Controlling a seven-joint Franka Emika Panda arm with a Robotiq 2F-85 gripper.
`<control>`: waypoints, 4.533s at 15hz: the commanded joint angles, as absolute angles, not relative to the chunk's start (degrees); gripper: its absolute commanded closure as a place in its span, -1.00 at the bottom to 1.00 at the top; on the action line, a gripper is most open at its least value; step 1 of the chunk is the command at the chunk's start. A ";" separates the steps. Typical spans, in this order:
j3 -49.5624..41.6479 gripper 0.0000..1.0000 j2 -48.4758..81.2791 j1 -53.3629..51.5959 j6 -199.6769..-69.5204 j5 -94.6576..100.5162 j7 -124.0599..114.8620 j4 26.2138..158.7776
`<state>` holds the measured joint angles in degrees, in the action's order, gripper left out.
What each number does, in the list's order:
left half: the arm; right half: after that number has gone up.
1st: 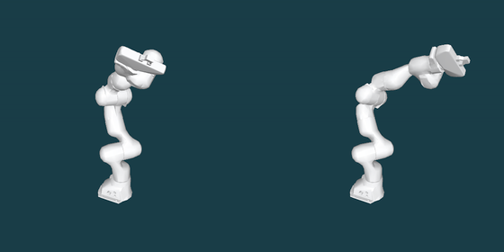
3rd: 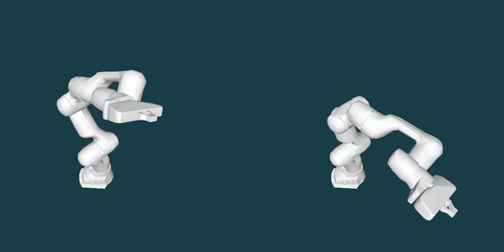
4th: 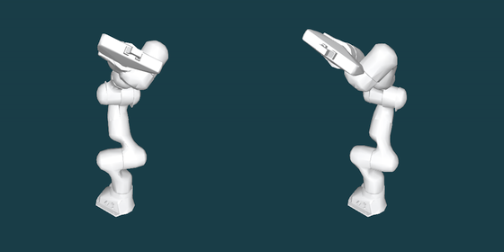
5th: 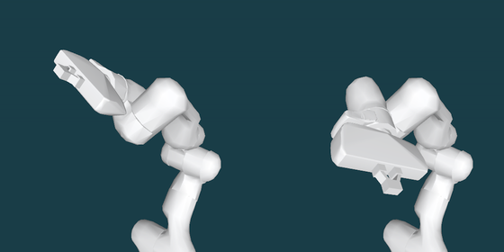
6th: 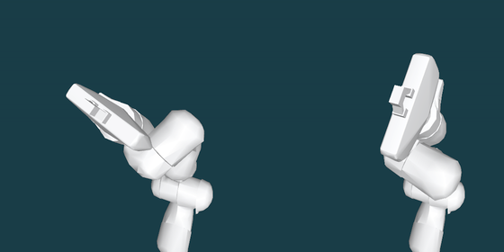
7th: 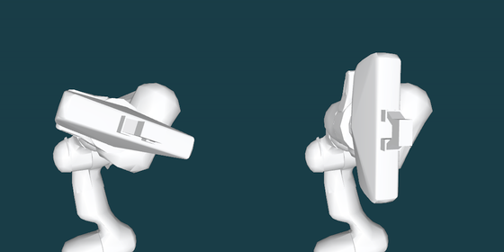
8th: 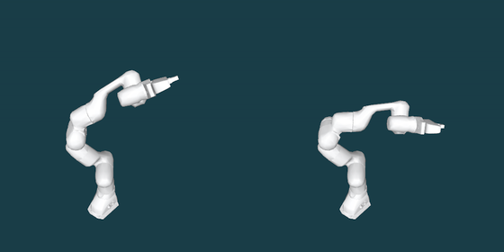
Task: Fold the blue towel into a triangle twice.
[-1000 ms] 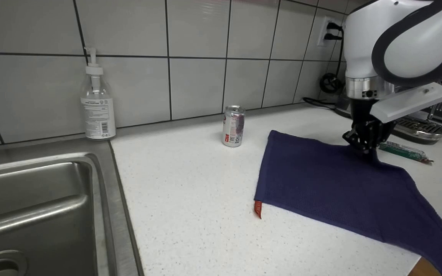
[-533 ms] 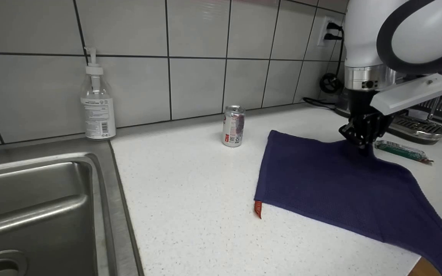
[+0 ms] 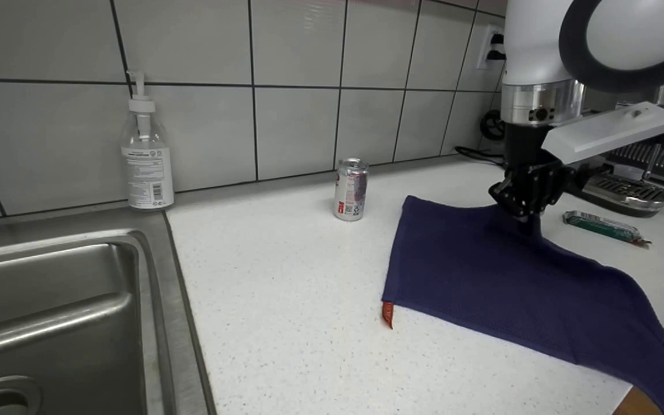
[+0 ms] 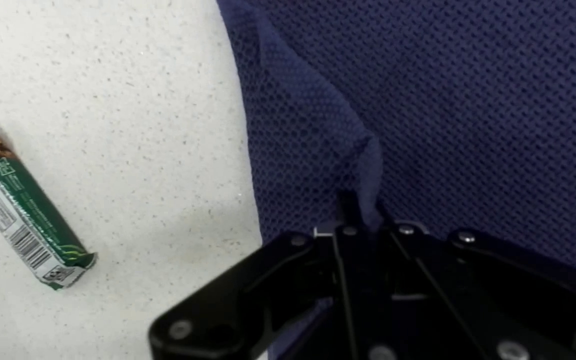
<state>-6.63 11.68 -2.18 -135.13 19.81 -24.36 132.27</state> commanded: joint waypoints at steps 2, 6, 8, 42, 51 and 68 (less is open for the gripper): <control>-4.20 0.97 9.02 -3.15 -133.56 17.16 -23.31 133.18; -2.30 0.97 8.71 -4.26 -133.42 15.20 -22.68 132.96; -1.43 0.97 8.50 -4.77 -133.41 14.50 -22.32 132.97; 5.88 0.97 9.77 -10.05 -131.97 9.74 -19.21 130.53; 5.87 0.97 11.16 -10.40 -131.56 9.78 -19.39 129.31; 5.76 0.97 14.48 -11.07 -131.01 9.60 -19.52 126.19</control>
